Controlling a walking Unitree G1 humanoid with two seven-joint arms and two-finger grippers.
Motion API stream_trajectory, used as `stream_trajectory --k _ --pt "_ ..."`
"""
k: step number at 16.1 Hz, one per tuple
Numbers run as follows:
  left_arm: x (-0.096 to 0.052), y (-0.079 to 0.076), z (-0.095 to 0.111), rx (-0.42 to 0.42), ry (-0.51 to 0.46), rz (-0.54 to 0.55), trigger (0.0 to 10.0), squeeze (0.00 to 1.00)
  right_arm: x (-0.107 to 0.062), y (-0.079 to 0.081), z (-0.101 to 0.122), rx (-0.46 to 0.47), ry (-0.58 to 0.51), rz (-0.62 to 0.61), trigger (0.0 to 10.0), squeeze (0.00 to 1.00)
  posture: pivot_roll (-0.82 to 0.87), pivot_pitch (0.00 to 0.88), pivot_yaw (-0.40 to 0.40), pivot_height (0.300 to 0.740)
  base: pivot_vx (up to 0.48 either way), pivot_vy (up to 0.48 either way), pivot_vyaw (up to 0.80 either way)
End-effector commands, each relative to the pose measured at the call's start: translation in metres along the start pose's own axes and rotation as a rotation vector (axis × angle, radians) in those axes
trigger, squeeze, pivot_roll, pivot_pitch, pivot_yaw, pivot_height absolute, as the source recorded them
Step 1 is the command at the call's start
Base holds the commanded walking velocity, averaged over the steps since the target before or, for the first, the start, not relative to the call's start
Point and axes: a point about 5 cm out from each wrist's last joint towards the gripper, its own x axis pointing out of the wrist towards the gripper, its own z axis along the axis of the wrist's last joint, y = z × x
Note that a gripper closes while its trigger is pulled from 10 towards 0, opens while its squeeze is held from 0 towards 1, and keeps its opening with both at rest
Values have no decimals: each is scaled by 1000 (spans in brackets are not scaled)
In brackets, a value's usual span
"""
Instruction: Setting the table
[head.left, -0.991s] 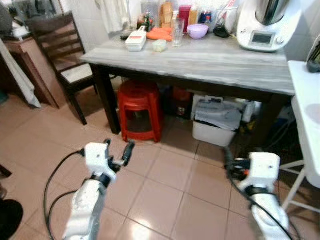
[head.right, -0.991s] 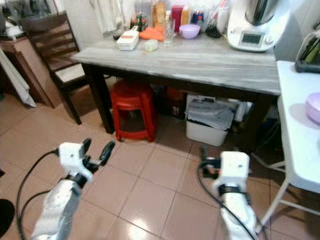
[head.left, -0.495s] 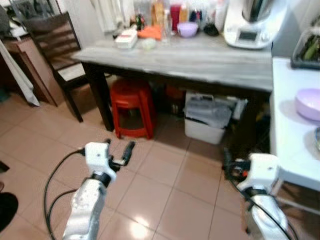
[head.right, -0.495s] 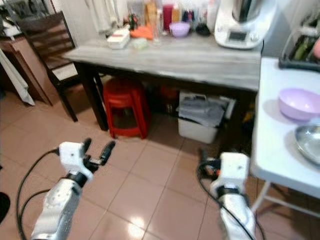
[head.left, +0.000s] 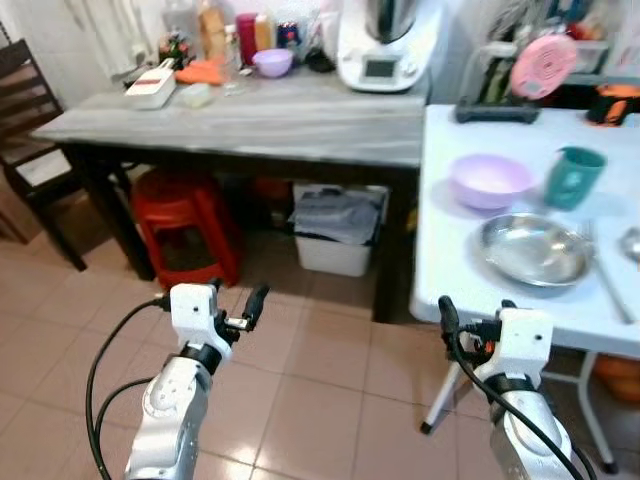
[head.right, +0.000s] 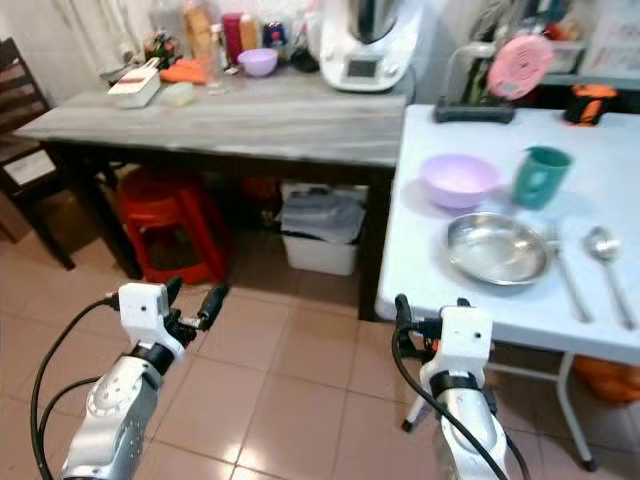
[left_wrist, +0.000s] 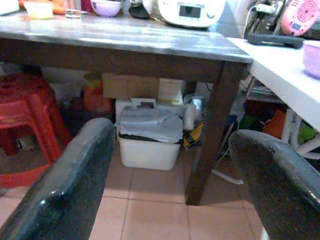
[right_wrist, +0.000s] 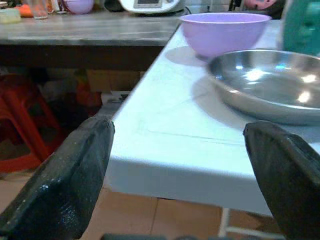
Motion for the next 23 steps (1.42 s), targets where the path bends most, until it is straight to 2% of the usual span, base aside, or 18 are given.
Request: stream_trajectory --k 1,8,13,20,23 --pt "1 -1 1 1 1 -1 10000 0 1 -1 4 -3 -11 1 10000 0 -129 0 78 740 0 -322 0" --pt "3 -2 3 -6 -9 -5 10000 0 1 -4 14 -41 -68 -26 10000 0 -135 0 78 740 0 -326 0" --pt "2 -2 1 -6 0 -2 10000 0 1 -5 13 -40 -61 -29 10000 0 -133 0 76 740 0 -325 -480" --pt "1 -4 6 -56 -43 -50 10000 0 1 -1 17 -63 -84 2 10000 0 -137 0 75 740 0 0 0" --pt "0 -6 7 -71 -49 -64 10000 0 0 0 17 -65 -87 9 10000 0 -139 0 77 740 0 0 696"
